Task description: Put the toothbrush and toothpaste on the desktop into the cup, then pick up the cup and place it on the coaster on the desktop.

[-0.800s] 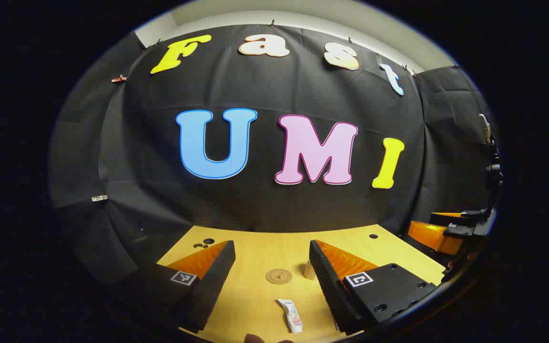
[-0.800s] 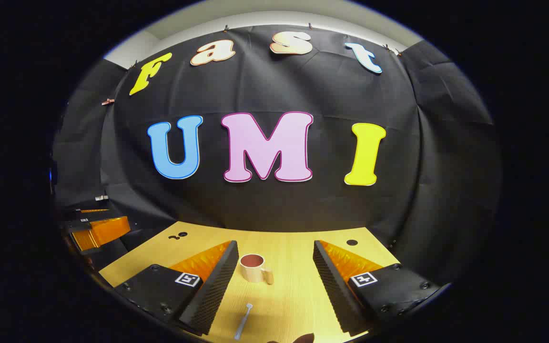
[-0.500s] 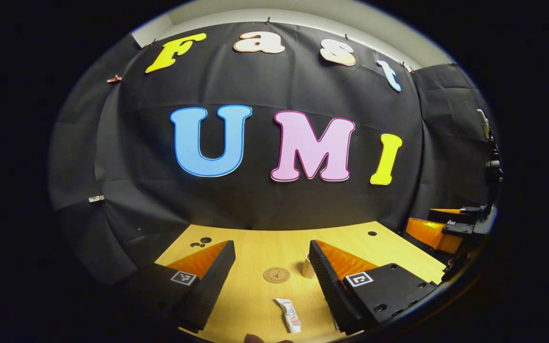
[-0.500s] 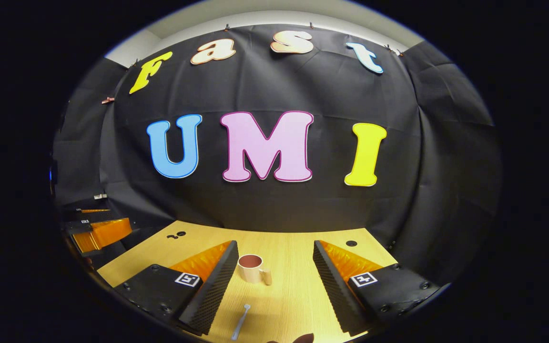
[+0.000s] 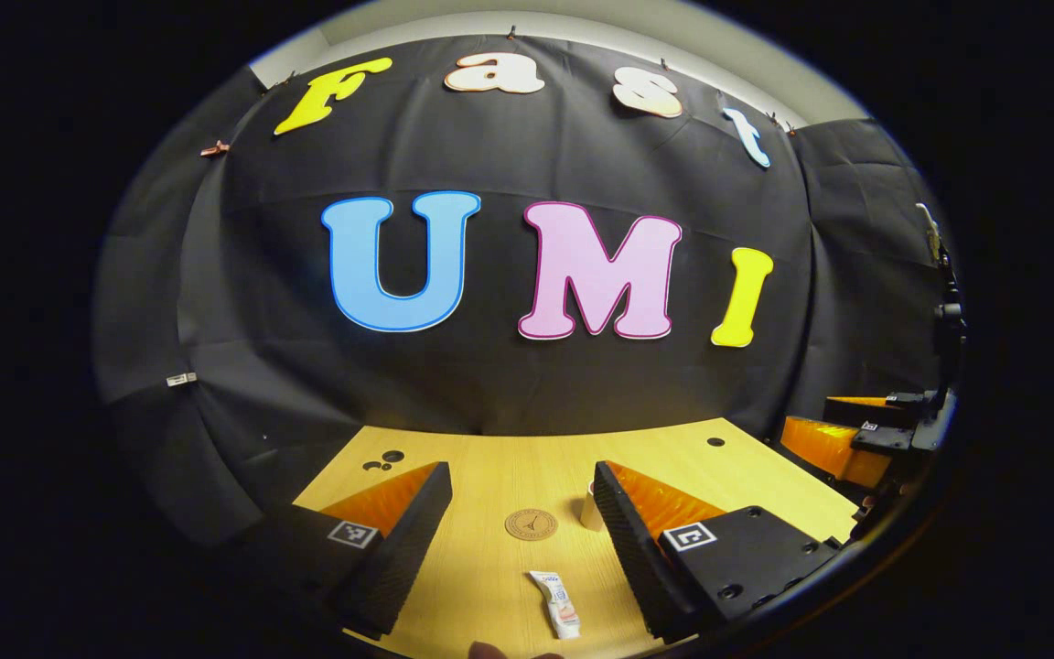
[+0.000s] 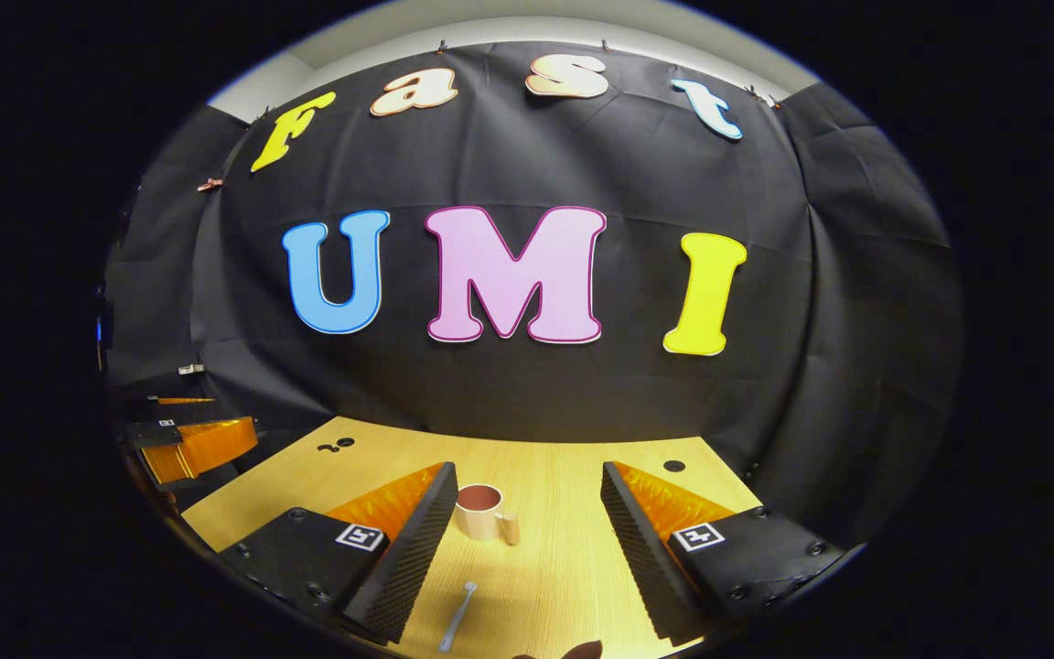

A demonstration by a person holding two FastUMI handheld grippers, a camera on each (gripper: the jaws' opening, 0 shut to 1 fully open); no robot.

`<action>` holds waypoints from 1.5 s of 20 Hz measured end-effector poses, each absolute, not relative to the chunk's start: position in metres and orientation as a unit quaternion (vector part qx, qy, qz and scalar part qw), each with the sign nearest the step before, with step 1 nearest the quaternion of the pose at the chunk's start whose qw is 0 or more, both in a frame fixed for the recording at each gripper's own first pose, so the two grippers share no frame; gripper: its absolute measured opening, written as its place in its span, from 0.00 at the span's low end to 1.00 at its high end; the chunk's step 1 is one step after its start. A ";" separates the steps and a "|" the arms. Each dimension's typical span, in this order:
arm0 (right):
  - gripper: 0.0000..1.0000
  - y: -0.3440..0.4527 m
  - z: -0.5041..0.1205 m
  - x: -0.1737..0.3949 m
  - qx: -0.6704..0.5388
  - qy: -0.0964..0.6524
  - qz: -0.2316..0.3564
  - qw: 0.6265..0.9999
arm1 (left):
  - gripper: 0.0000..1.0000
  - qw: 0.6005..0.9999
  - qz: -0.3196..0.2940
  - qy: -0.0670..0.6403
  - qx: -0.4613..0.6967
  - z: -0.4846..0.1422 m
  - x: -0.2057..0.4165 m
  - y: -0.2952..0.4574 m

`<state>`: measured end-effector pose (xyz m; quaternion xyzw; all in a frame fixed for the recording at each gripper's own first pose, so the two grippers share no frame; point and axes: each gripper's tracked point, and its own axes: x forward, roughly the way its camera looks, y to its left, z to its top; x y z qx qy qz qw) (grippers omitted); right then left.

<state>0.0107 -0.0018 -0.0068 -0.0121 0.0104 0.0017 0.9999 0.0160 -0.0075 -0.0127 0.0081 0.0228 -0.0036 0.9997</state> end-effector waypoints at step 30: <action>0.98 -0.061 -0.140 0.023 -0.003 0.177 0.012 0.984 | 0.74 0.903 0.082 0.419 0.052 -0.334 0.100 -0.040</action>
